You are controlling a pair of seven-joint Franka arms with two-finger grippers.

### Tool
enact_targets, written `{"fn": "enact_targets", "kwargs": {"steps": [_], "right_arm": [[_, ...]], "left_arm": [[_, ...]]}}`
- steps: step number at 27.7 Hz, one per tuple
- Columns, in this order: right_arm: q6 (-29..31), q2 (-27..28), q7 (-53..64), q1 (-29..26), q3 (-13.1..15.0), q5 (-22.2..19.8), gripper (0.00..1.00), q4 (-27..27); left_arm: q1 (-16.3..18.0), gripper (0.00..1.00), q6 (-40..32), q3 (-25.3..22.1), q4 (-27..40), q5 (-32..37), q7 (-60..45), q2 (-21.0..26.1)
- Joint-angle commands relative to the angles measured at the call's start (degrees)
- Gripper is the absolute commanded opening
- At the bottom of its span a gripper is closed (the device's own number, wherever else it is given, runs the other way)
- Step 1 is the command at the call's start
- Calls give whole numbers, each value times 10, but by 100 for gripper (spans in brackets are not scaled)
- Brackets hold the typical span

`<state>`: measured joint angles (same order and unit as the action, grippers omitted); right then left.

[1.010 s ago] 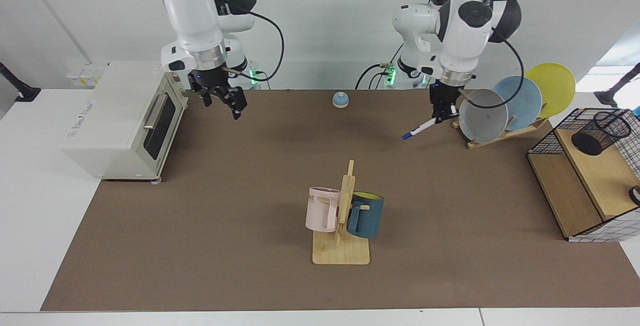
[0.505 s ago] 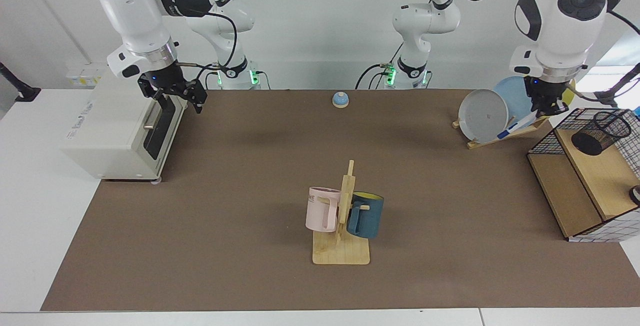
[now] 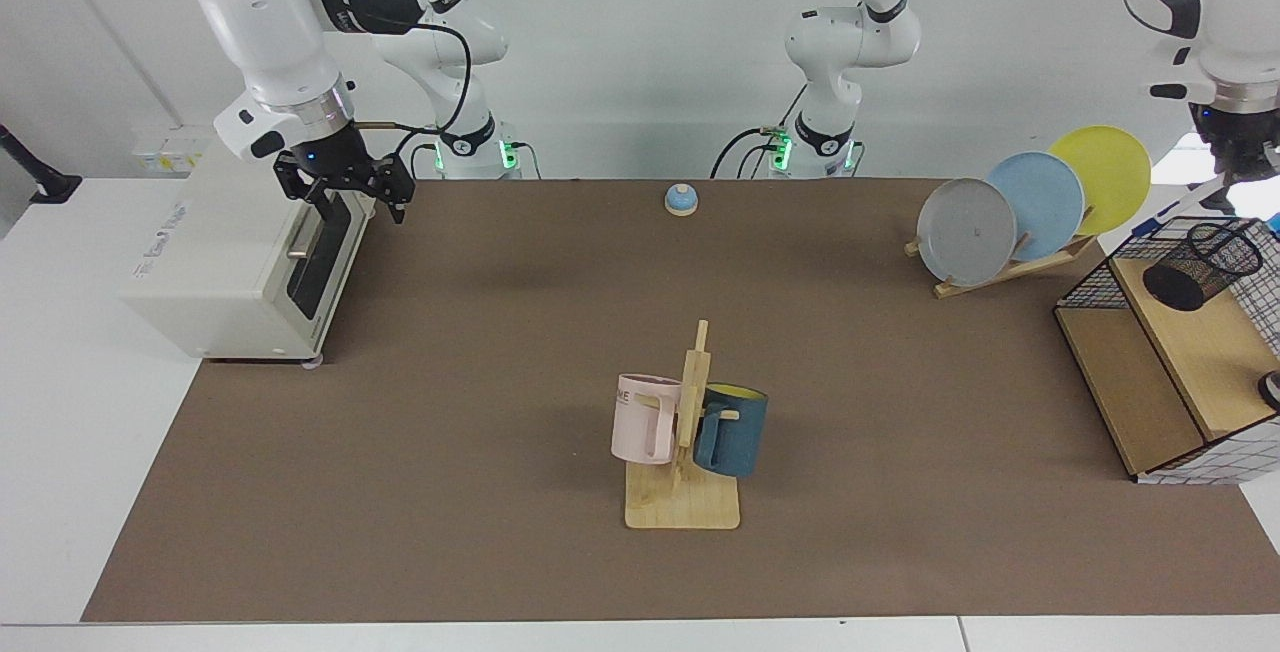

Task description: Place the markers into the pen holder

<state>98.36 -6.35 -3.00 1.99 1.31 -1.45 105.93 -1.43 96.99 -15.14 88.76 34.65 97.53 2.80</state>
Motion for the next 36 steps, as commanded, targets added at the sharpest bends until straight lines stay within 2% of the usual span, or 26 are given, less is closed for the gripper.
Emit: {"fn": "enact_targets", "kwargs": {"steps": [1,4,8,11,14,18,28,32,36], "right_arm": [[-5,-13,24,-1,6,-6,100,-4],[-5,-14,24,6,11,-5,100,-31],[-14,-16,26,5,13,-2,100,-34],[-55,-20,26,6,25,-1,100,-38],[-103,-20,29,6,29,3,100,-72],[-117,-20,57,6,28,-3,100,-78],[-113,-37,57,6,26,5,100,-72],[-110,-37,55,7,19,5,100,-72],[-109,-40,54,27,20,7,100,-74]], "left_arm": [[35,0,28,-4,-32,35,40,24],[37,0,44,-9,-31,51,41,23],[21,0,69,-51,-25,56,41,24],[16,0,95,-59,-14,54,41,23],[16,0,104,-59,-13,58,40,25],[16,0,115,-59,-5,58,32,31],[12,0,103,-55,18,90,-46,52],[-7,0,72,-48,28,126,-98,46],[-14,0,36,-17,59,176,-187,32]]}}
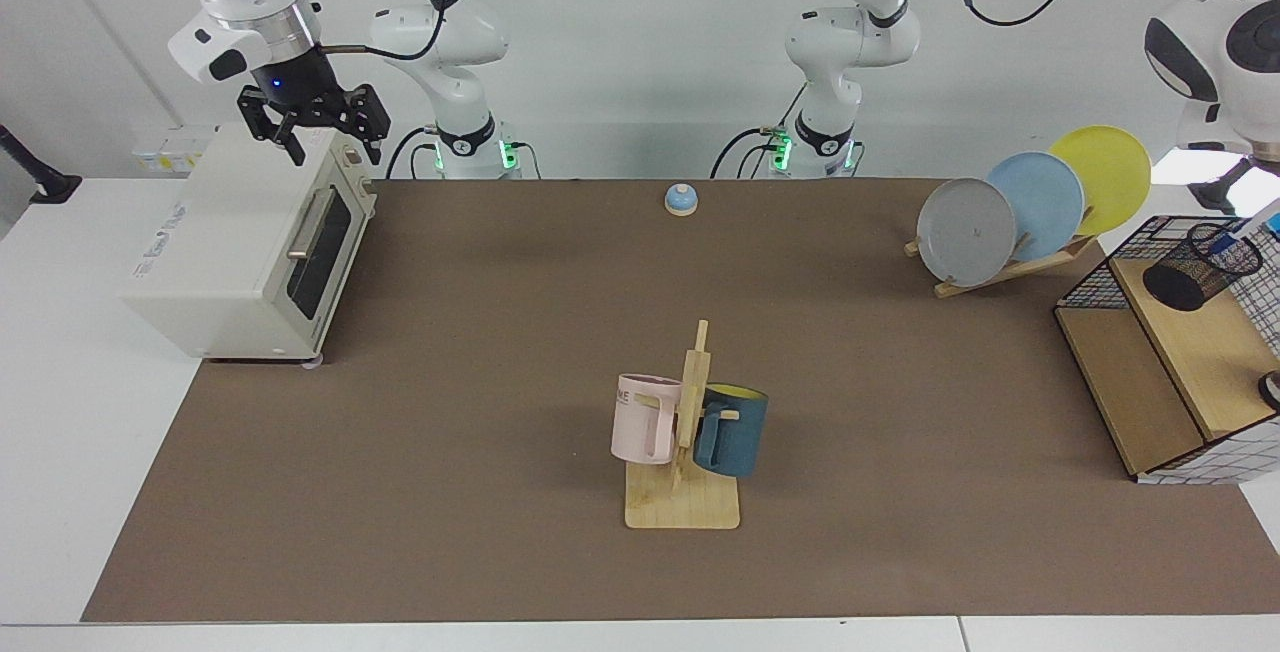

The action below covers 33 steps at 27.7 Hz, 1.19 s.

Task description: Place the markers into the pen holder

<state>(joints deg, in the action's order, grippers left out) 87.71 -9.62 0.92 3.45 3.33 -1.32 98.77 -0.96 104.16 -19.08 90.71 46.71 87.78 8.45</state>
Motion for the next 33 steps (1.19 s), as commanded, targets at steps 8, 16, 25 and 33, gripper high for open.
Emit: {"fn": "enact_targets", "kwargs": {"steps": [8,16,25,33], "right_arm": [[31,-8,17,12,2,5,100,-2],[32,-8,15,12,3,4,100,-3],[32,-11,15,12,0,5,100,-3],[32,-11,15,12,0,5,100,-3]], "left_arm": [[-19,0,-63,49,55,88,-167,-14],[-16,97,-71,49,55,94,-170,-8],[-19,100,-95,79,22,95,-165,-7],[-18,100,-183,175,-40,31,-189,14]]}}
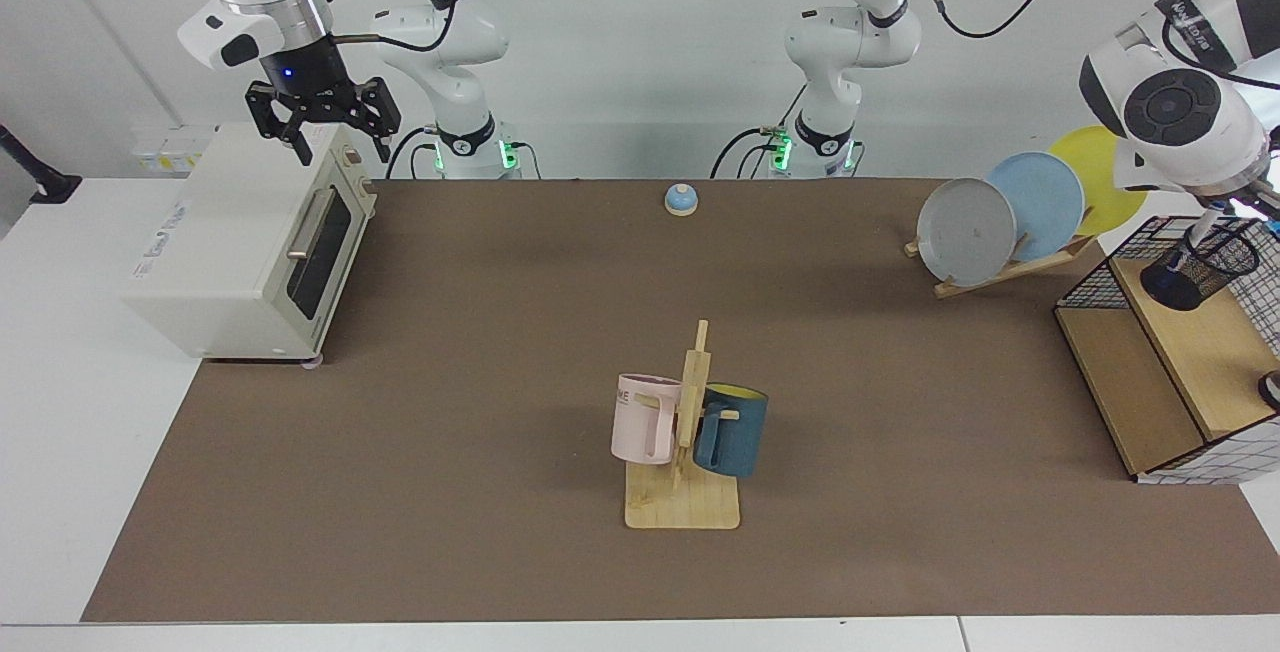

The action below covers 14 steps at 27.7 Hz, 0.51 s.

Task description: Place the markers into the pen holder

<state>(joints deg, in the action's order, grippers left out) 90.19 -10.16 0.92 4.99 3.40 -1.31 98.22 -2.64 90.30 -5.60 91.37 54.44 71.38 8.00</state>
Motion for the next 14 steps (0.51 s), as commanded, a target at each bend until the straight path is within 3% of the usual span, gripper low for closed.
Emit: {"fn": "enact_targets", "kwargs": {"steps": [1,5,9,14], "right_arm": [[7,-7,15,-3,-1,5,100,2],[7,-6,15,-3,0,5,100,2],[7,-7,15,-3,0,5,100,2],[7,-6,15,-3,1,5,100,2]], "left_arm": [[-1,100,-46,40,-59,-83,-31,21],[1,100,-42,40,-64,-190,-71,21],[10,100,-36,35,-37,-344,-178,12],[11,100,-35,39,-22,-434,-283,7]]}}
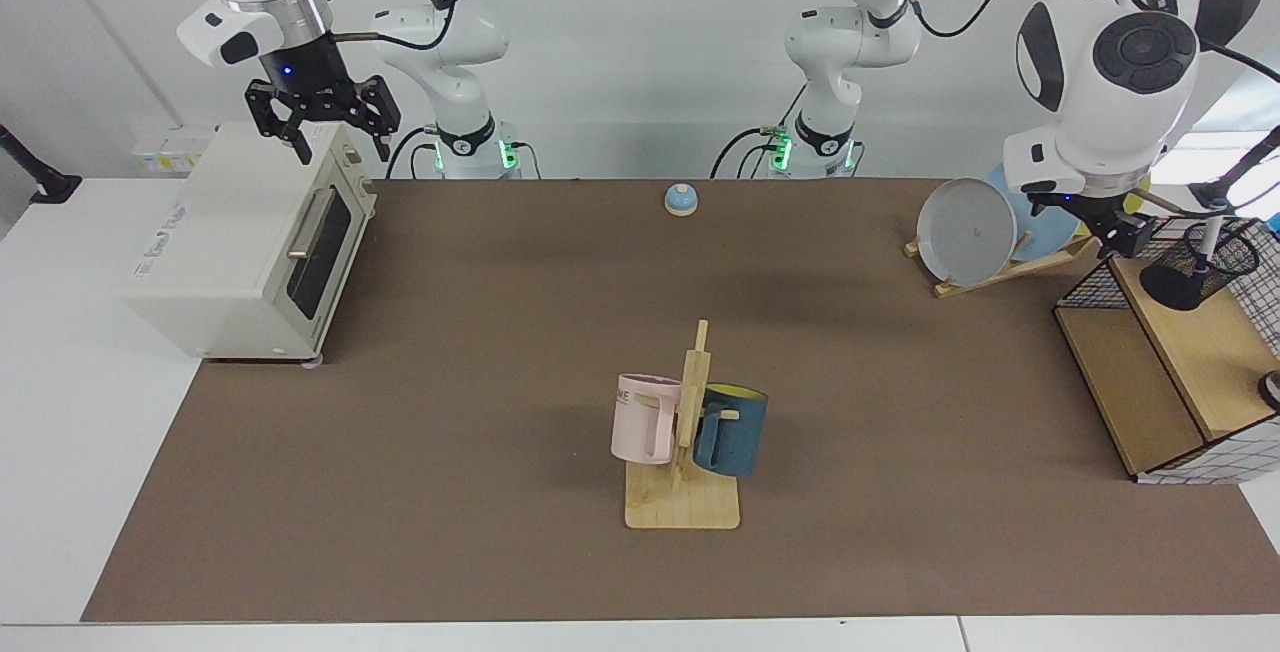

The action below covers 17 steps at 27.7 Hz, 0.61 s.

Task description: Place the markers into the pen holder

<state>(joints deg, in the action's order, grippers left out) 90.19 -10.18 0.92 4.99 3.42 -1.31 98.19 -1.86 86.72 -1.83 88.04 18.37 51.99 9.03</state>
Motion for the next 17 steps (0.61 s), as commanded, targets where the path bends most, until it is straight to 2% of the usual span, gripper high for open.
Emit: {"fn": "enact_targets", "kwargs": {"steps": [1,6,10,17], "right_arm": [[7,-5,15,-3,1,5,100,2],[7,-6,22,-3,4,2,100,3],[3,-8,23,-3,5,4,100,4],[2,-14,22,-3,3,3,100,6]], "left_arm": [[3,100,9,1,16,-91,-111,-5],[0,100,97,3,55,-115,-234,-18],[-3,100,128,3,44,-128,-350,-10],[6,100,195,-1,18,-136,-383,-8]]}}
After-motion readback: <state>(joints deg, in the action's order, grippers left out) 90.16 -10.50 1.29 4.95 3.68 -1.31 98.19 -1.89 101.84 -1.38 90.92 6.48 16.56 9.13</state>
